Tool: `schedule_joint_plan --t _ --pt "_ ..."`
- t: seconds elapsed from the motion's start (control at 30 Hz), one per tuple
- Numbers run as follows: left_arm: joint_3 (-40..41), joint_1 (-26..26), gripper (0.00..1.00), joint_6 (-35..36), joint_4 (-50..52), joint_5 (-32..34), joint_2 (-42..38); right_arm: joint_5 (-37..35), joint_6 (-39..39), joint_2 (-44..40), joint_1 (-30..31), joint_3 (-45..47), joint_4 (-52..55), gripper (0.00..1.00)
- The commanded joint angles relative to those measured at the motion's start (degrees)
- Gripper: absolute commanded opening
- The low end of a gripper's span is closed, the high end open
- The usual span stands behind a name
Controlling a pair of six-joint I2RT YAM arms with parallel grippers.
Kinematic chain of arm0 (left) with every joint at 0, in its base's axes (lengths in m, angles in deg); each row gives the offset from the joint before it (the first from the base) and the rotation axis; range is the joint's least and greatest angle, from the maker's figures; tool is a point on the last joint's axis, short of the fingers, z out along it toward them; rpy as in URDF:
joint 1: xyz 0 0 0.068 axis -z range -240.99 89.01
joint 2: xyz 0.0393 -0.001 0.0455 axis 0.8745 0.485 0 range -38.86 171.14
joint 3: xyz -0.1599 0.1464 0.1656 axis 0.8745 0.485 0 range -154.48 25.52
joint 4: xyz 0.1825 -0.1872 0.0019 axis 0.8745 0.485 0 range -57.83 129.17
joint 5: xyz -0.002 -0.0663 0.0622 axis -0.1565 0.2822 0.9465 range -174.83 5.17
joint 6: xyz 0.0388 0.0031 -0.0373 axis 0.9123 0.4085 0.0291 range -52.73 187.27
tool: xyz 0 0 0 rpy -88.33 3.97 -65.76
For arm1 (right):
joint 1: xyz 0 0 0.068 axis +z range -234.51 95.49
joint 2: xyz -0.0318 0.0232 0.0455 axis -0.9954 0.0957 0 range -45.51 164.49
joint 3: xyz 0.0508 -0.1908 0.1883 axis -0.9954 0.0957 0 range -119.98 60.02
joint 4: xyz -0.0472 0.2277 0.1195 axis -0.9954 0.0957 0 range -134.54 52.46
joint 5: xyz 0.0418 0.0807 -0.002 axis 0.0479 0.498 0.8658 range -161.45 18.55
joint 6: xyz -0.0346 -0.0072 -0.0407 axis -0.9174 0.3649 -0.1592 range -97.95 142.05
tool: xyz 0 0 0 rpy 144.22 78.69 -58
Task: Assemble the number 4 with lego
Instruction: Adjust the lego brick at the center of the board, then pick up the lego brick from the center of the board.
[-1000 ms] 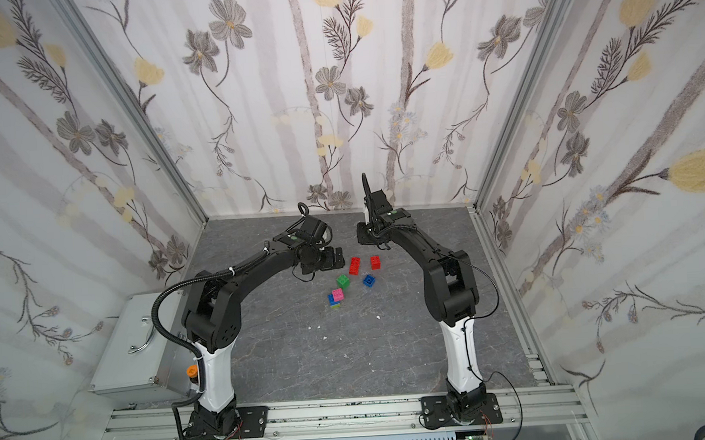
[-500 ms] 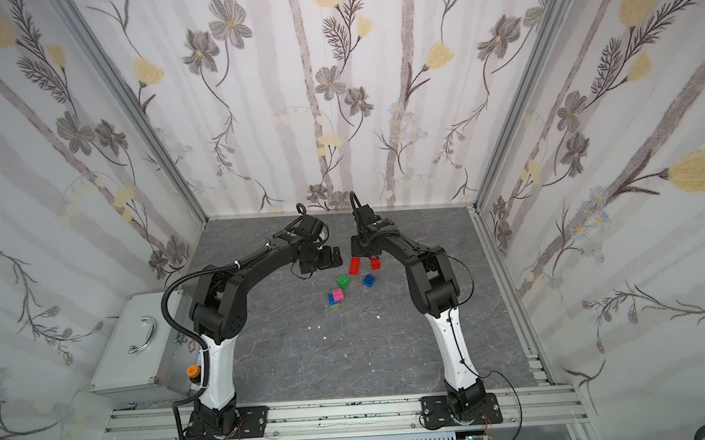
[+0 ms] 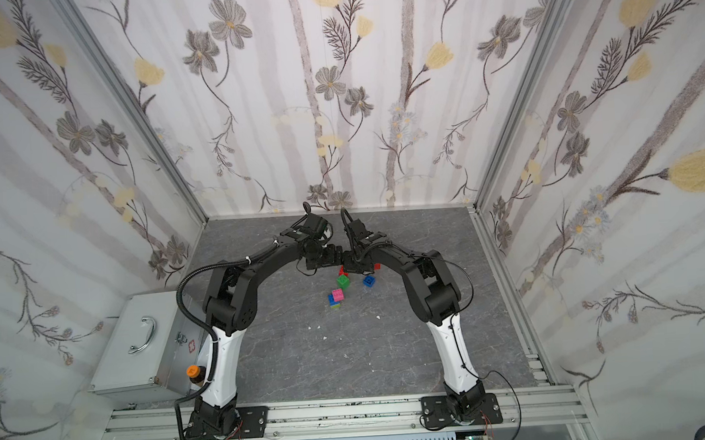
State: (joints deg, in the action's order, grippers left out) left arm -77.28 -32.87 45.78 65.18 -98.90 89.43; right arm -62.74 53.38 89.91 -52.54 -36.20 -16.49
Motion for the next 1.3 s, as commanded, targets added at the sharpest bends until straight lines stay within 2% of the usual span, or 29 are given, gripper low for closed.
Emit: schedule_joint_plan --t 0.0,0.13,0.27,0.33,0.4,0.43,0.53,0.63,0.8,1.0,1.27 --pt "1.2 -0.9 0.88 0.6 -0.7 -1.8 -0.7 6.6 4.6 -1.8 1.3 2.2 -8.2 0.0" --pt "2.7 -1.9 0.88 1.7 -1.3 -2.7 -0.9 7.5 6.3 0.9 1.9 0.5 -11.4 0.0" --pt "7.0 -2.5 0.88 7.1 -3.9 -2.6 -4.1 11.4 7.2 2.7 2.1 -1.7 -15.0 0.0" --pt "9.6 -2.8 0.88 11.5 -5.8 -3.1 -5.8 11.1 5.9 0.9 1.6 -2.1 -14.3 0.0" --pt "11.3 -3.1 0.87 16.2 -6.8 -3.8 -7.1 7.9 3.4 -3.7 0.2 0.5 -13.4 0.01" --pt "11.3 -3.2 0.87 18.0 -6.8 -4.4 -7.2 7.0 2.1 -6.1 -0.7 2.5 -13.6 0.04" --pt "8.3 -2.8 0.84 21.4 -5.2 -5.4 -5.8 6.5 -3.3 -13.6 -3.9 9.4 -15.4 0.35" --pt "4.4 -1.3 0.84 21.9 -4.4 -5.4 -3.3 2.0 -5.2 -18.5 -7.0 14.9 -16.1 0.65" --pt "-0.7 1.9 0.79 25.5 -2.2 -1.3 1.4 -2.4 -3.1 -26.5 -10.6 24.4 -22.2 1.0" --pt "-7.1 2.9 0.68 26.0 1.7 4.6 6.7 -4.1 -3.2 -36.5 -11.5 35.2 -30.8 1.0" --pt "-8.8 3.7 0.54 29.2 5.3 6.9 9.3 -4.8 -4.4 -39.1 -11.5 38.6 -31.6 1.0"
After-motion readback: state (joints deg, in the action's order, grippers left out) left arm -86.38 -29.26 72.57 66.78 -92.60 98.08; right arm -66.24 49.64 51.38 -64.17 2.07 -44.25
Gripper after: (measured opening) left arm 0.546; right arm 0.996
